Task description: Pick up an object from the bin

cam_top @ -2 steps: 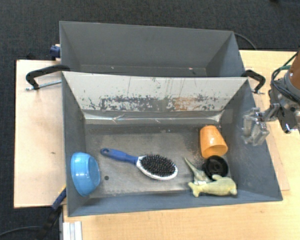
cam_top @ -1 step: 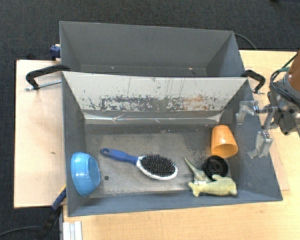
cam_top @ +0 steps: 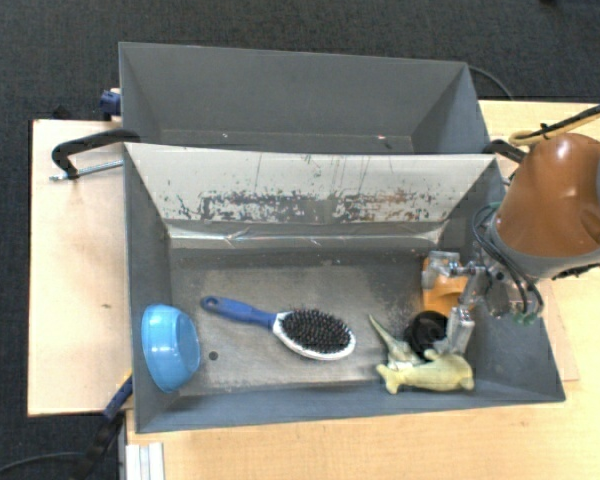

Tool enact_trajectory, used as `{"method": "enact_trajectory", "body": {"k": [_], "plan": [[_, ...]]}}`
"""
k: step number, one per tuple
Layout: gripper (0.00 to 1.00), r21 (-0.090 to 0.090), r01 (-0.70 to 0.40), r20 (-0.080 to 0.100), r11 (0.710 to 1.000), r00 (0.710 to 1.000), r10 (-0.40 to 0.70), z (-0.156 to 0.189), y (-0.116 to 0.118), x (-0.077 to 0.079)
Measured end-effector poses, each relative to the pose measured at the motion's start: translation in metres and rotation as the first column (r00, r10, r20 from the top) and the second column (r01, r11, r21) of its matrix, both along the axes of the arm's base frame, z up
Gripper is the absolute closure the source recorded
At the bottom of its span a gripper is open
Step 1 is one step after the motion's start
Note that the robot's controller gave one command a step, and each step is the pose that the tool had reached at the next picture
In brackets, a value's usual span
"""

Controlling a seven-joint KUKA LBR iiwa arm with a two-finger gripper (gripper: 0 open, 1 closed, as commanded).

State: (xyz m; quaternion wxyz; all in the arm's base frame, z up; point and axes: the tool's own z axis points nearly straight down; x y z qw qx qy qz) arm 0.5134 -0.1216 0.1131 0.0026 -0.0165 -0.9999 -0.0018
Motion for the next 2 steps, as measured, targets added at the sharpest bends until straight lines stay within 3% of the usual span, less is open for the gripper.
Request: {"method": "enact_trajectory", "body": {"k": [1,2], "plan": [[1.00,-0.001,-0.001,0.009,1.000,1.000,0.001,0.0048,0.0003,0.0021],[0.00,-0.002,-0.001,0.008,1.000,1.000,0.001,0.0045,-0.0002,0.0017]]}}
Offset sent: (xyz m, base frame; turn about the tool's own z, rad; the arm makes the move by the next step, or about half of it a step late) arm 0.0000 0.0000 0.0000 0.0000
